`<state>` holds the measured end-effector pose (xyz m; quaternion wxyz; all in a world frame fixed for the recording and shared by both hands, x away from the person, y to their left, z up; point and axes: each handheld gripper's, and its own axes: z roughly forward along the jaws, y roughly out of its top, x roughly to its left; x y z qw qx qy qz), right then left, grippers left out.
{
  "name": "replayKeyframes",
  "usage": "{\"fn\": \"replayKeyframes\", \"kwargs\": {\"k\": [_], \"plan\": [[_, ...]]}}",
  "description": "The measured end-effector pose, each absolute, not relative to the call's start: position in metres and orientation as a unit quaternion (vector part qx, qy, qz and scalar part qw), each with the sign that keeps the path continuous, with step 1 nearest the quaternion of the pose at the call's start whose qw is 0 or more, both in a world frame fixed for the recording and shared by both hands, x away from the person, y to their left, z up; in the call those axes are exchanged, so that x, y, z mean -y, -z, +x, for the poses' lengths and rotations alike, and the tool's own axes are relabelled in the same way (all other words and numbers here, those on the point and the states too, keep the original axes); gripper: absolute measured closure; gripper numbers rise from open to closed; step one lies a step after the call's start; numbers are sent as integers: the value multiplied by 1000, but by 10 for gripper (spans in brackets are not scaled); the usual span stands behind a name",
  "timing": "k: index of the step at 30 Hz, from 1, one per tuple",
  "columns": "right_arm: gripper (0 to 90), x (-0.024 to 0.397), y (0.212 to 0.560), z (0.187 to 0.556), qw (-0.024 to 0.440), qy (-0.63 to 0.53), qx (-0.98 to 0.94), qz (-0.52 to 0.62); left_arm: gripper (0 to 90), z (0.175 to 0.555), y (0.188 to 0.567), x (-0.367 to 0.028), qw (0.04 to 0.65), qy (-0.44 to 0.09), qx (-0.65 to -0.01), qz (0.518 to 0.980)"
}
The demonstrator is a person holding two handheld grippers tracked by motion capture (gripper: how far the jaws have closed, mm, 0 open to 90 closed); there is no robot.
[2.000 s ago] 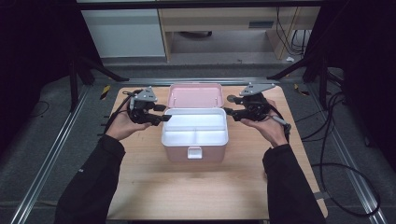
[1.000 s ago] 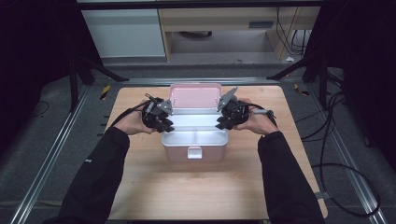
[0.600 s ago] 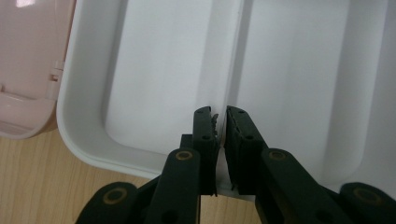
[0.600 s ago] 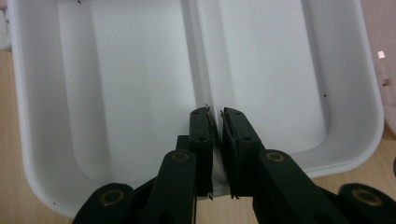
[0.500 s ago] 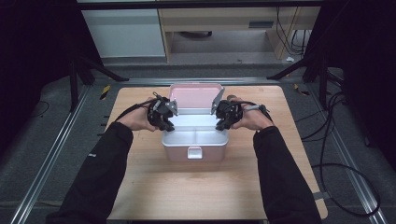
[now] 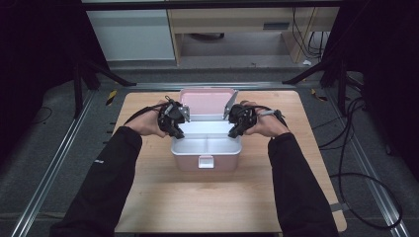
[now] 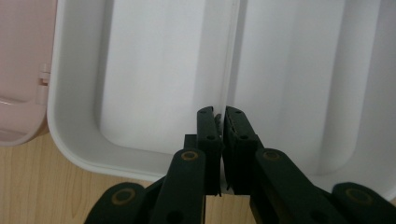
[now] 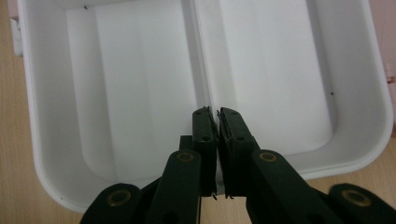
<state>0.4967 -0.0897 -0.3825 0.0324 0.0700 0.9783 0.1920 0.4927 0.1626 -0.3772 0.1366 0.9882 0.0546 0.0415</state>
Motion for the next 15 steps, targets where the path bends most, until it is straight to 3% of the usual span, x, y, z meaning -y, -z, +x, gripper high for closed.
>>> {"fn": "replayKeyframes", "kwargs": {"k": [15], "plan": [[861, 91, 347, 485, 67, -205, -975, 58, 871, 479, 344, -168, 159, -67, -46, 984]]}}
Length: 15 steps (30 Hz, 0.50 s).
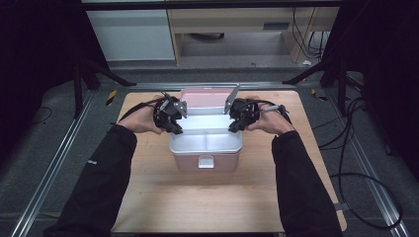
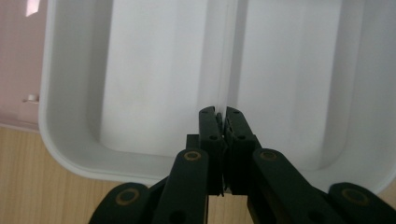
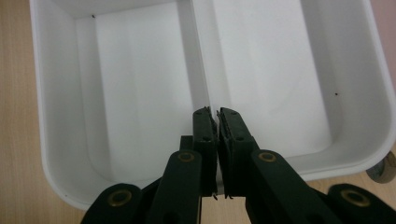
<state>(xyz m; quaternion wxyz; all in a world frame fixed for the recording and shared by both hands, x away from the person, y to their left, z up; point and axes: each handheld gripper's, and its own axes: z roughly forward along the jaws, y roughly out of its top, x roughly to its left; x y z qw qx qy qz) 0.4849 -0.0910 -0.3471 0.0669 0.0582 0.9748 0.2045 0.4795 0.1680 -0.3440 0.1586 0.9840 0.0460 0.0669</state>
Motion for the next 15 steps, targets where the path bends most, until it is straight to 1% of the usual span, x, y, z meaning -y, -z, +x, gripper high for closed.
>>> {"fn": "replayKeyframes", "kwargs": {"k": [3, 7, 8, 15], "plan": [[862, 91, 331, 473, 73, -205, -975, 55, 874, 466, 330, -168, 157, -72, -39, 984], [863, 91, 322, 462, 72, -207, -974, 54, 874, 456, 320, -167, 155, -70, -39, 985], [862, 92, 316, 454, 70, -210, -974, 55, 874, 448, 314, -166, 153, -69, -38, 985], [861, 95, 303, 425, 61, -213, -973, 61, 877, 416, 300, -163, 150, -69, -29, 986]]}}
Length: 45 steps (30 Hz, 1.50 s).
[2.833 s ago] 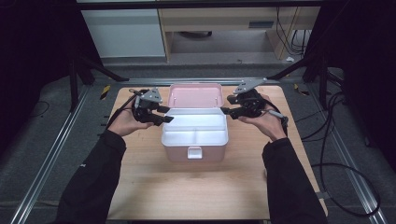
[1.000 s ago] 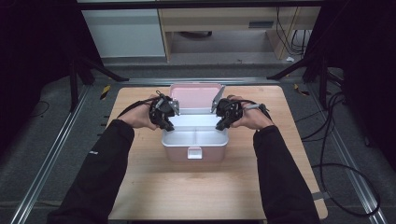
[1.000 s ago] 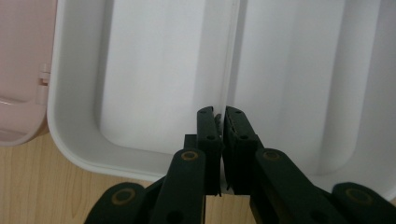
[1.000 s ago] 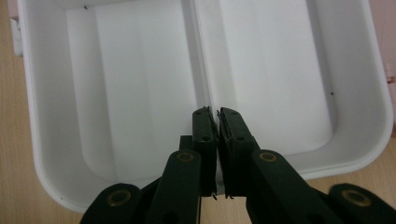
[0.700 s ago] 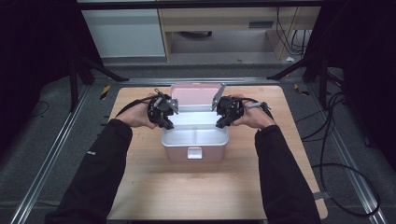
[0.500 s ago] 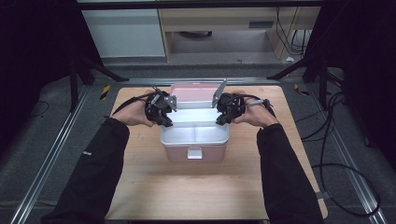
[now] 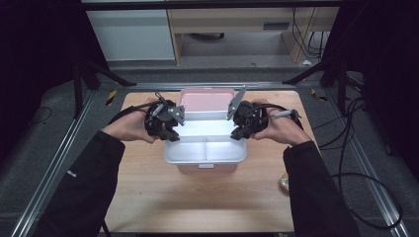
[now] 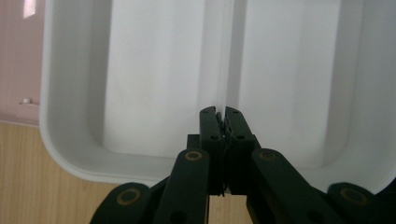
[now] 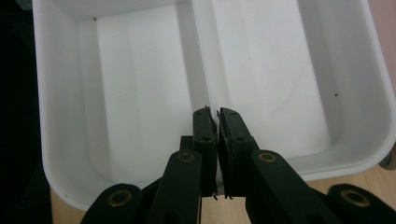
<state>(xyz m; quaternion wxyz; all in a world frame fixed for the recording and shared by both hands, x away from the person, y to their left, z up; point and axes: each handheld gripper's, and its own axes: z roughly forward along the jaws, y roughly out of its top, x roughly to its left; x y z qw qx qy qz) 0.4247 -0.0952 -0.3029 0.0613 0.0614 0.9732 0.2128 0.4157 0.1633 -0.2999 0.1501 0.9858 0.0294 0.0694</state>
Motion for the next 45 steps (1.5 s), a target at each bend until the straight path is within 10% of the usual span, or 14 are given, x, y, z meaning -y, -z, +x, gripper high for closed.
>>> {"fn": "replayKeyframes", "kwargs": {"k": [24, 45], "plan": [[886, 90, 343, 324, 38, -202, -978, 43, 875, 329, 341, -164, 138, -36, -11, 990], [881, 86, 432, 316, -12, -207, -977, 57, 871, 324, 432, -169, 137, 24, -36, 990]]}}
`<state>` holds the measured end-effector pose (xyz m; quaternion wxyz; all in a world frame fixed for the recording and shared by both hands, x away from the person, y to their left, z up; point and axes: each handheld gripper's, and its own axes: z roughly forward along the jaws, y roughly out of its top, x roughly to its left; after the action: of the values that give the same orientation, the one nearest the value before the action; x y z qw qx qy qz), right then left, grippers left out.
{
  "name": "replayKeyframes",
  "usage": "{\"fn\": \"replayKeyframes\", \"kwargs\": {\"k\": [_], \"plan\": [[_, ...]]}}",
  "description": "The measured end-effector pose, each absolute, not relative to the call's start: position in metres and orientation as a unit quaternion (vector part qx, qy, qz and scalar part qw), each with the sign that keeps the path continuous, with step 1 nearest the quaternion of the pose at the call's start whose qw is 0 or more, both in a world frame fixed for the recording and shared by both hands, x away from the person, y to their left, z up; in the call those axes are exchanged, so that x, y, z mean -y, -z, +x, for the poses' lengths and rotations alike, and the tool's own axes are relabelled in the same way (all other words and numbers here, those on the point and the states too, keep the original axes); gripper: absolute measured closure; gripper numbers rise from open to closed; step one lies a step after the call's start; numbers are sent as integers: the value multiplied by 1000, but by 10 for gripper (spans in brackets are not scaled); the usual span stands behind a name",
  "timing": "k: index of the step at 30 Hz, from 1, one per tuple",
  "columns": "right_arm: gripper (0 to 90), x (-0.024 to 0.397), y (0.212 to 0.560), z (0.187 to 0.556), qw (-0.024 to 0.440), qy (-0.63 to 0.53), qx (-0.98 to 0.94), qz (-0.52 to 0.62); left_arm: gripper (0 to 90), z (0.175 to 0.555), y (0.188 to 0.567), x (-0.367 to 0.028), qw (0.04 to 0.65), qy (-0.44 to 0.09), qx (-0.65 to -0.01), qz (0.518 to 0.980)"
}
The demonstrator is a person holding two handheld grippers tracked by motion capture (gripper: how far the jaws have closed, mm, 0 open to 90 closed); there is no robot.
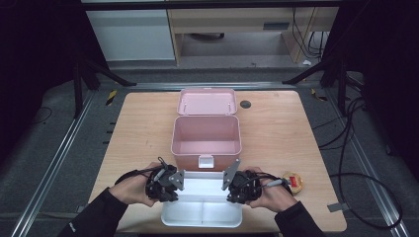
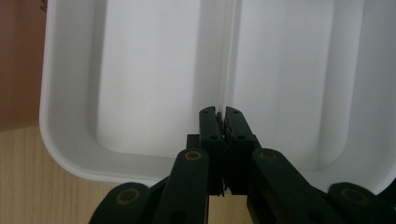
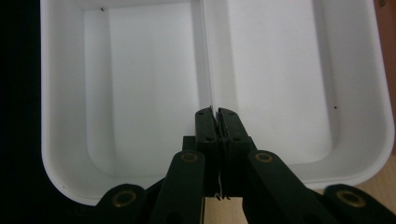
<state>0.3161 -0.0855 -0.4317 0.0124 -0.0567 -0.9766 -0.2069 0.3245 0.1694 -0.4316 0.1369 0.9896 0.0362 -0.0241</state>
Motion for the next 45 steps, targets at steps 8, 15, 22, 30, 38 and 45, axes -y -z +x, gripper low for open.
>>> {"fn": "replayKeyframes", "kwargs": {"k": [8, 15, 22, 30, 38, 45], "plan": [[875, 85, 470, 329, 20, 199, 977, -71, 866, 338, 466, -163, 122, 32, -47, 991], [867, 86, 480, 331, 19, 194, 978, -73, 866, 335, 477, -158, 109, 23, -44, 993], [814, 87, 479, 331, 13, 208, 974, -88, 796, 334, 473, -161, 125, 7, -56, 991], [643, 102, 455, 335, -21, 280, 946, -159, 577, 333, 449, -180, 203, -25, -115, 972], [514, 132, 437, 345, -82, 328, 901, -274, 377, 344, 442, -214, 257, -66, -233, 936], [413, 155, 433, 350, -119, 331, 875, -332, 283, 356, 446, -241, 280, -100, -320, 899]]}}
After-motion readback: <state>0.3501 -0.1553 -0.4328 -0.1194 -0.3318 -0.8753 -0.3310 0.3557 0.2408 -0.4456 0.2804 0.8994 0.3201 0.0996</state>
